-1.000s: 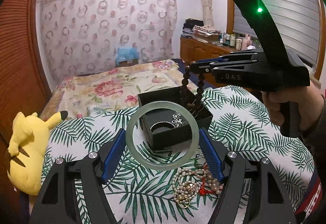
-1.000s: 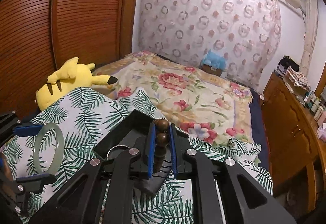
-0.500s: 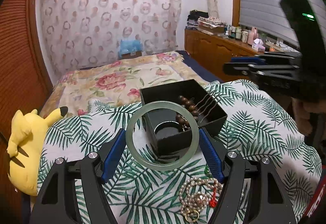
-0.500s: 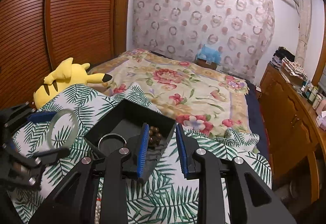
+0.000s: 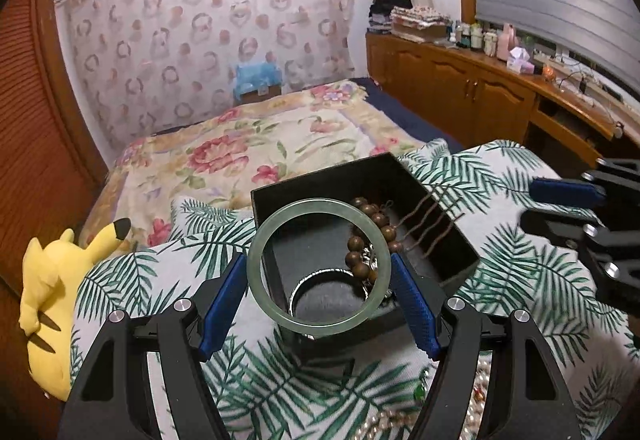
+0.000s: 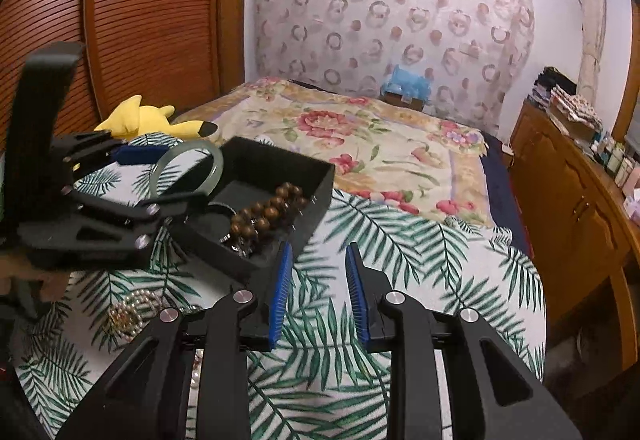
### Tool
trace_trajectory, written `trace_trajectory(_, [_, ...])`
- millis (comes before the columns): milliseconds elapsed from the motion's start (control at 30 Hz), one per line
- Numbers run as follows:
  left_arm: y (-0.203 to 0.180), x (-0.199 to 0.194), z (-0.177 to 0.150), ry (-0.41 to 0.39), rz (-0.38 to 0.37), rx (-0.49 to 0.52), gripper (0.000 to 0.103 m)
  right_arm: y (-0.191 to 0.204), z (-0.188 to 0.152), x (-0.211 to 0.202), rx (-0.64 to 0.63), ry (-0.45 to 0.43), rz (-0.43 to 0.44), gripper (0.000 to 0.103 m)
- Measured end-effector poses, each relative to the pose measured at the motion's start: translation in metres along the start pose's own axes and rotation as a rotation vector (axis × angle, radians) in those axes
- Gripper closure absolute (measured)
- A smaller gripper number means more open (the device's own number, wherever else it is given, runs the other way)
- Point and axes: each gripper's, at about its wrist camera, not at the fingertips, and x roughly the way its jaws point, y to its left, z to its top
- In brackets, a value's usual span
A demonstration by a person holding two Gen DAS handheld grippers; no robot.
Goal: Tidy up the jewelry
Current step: 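Lower the jade bangle into the black box and open the left tool, then move the left tool to the pearl necklace pile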
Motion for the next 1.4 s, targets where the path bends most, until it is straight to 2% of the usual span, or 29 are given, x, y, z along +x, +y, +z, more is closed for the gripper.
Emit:
trace_trajectory(200, [0.003, 0.011, 0.006, 0.027, -0.006, -0.016, 0.034, -0.006, -0.015, -0.004, 0.029, 0.002, 0.005, 0.073])
trace_trajectory(300, [0.002, 0.008, 0.005, 0.017, -0.005, -0.015, 0.027, -0.005, -0.021, -0.007, 0.033, -0.004, 0.013, 0.073])
trace_trajectory(367, [0.002, 0.003, 0.001, 0.018, -0.015, -0.018, 0.027, -0.003, -0.024, -0.01, 0.036, -0.009, 0.021, 0.073])
trace_trajectory(633, [0.007, -0.029, -0.028, 0.018, -0.047, -0.02, 0.026, 0.021, -0.041, -0.008, 0.013, 0.016, 0.091, 0.073])
trace_trajectory(967, [0.017, -0.044, -0.073, 0.046, -0.061, -0.032, 0.023, 0.049, -0.053, 0.018, -0.03, 0.111, 0.177, 0.073])
trace_trajectory(1233, [0.027, -0.041, -0.098, 0.083, -0.061, -0.059, 0.023, 0.054, -0.058, 0.033, -0.063, 0.179, 0.105, 0.073])
trace_trajectory(1400, [0.035, -0.038, -0.108, 0.103, -0.064, -0.079, 0.023, 0.051, -0.06, 0.033, -0.061, 0.157, 0.101, 0.073])
